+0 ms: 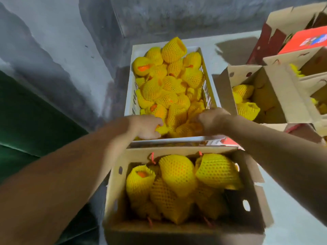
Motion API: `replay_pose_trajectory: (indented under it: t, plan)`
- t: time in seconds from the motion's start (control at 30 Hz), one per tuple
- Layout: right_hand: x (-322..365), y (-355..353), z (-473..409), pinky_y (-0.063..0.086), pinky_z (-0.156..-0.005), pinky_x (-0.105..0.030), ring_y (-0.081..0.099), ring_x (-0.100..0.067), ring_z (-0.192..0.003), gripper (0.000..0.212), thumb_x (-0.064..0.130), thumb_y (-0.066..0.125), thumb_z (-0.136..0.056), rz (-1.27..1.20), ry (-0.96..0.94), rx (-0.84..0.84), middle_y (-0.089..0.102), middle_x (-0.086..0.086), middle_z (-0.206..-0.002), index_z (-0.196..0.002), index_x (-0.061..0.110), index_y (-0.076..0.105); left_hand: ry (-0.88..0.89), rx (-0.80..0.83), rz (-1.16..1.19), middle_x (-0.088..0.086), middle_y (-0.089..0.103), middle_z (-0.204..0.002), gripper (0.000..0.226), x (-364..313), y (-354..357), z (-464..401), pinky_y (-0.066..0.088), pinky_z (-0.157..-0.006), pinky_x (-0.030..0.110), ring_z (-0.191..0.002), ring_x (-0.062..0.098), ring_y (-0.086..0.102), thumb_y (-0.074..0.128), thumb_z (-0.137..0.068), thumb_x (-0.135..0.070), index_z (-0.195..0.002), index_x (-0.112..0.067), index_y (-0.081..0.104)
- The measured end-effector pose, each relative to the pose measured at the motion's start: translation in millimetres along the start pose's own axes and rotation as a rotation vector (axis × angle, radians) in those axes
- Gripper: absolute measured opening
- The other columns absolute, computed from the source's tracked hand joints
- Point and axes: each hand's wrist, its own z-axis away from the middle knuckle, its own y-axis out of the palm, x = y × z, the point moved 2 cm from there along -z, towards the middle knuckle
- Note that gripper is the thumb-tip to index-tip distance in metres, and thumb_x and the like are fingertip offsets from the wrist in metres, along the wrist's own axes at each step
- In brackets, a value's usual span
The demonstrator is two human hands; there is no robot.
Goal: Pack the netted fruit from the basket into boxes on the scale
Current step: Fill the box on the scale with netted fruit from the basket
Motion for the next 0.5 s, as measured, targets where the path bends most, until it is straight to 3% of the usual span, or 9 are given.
replay_pose_trajectory:
  t: [0.1, 0.17, 0.23, 0.3, 0.4, 0.5]
  plan:
    - [-6.4, 15.9, -24.1, 0.055, -0.092, -0.043, 0.061, -0.031, -0.123, 0.058, 0.054, 0.063, -0.096, 0.242, -0.041, -0.032, 0.061, -0.002, -0.139, -0.149, 0.041, 0.042, -0.086, 0.121, -0.048, 0.01, 0.018, -0.164, 0.063, 17.9, 15.4, -30.1, 0.045, -0.109, 0.049, -0.134, 0.041, 0.047, 0.054, -0.104, -0.013, -0.158, -0.033, 0.029]
    - [-8.4, 25.3, -34.5, 0.052, -0.095, -0.049, 0.046, -0.034, -0.14, 0.072, 0.043, 0.066, -0.096, 0.32, -0.064, -0.006, 0.04, -0.002, -0.157, -0.156, 0.04, 0.026, -0.108, 0.147, -0.012, 0.007, 0.017, -0.154, 0.077, 26.6, 19.3, -36.5, 0.049, -0.102, 0.053, -0.121, 0.04, 0.052, 0.05, -0.094, 0.007, -0.15, -0.039, 0.027]
    - [-9.1, 32.4, -40.5, 0.046, -0.102, -0.05, 0.034, -0.037, -0.145, 0.087, 0.039, 0.073, -0.091, 0.378, -0.047, 0.033, 0.026, -0.004, -0.16, -0.158, 0.036, 0.018, -0.085, 0.128, -0.05, 0.006, 0.023, -0.143, 0.078, 29.0, 20.7, -36.4, 0.052, -0.095, 0.055, -0.107, 0.037, 0.055, 0.047, -0.088, 0.015, -0.143, -0.037, 0.027]
    - [-8.1, 39.7, -46.0, 0.04, -0.109, -0.048, 0.029, -0.035, -0.145, 0.098, 0.038, 0.08, -0.082, 0.409, -0.028, 0.055, 0.021, -0.005, -0.157, -0.157, 0.033, 0.017, -0.06, 0.078, -0.122, 0.009, 0.027, -0.137, 0.065, 28.0, 20.7, -35.5, 0.054, -0.09, 0.056, -0.099, 0.037, 0.056, 0.045, -0.089, 0.015, -0.134, -0.028, 0.03]
    - [-7.4, 45.3, -56.4, 0.038, -0.112, -0.044, 0.029, -0.032, -0.141, 0.089, 0.031, 0.08, -0.084, 0.381, -0.001, 0.028, 0.025, -0.005, -0.151, -0.153, 0.027, 0.023, -0.071, 0.012, -0.203, 0.014, 0.032, -0.132, 0.055, 27.3, 22.1, -35.7, 0.055, -0.085, 0.058, -0.096, 0.04, 0.056, 0.047, -0.089, 0.016, -0.128, -0.019, 0.031]
    - [-7.3, 49.0, -62.0, 0.032, -0.114, -0.044, 0.028, -0.032, -0.142, 0.085, 0.028, 0.077, -0.088, 0.363, -0.02, -0.004, 0.029, -0.002, -0.154, -0.153, 0.024, 0.022, -0.081, -0.127, -0.194, 0.015, 0.042, -0.135, 0.059, 26.3, 22.5, -38.4, 0.051, -0.097, 0.056, -0.117, 0.042, 0.055, 0.068, -0.095, -0.01, -0.139, -0.019, 0.029]
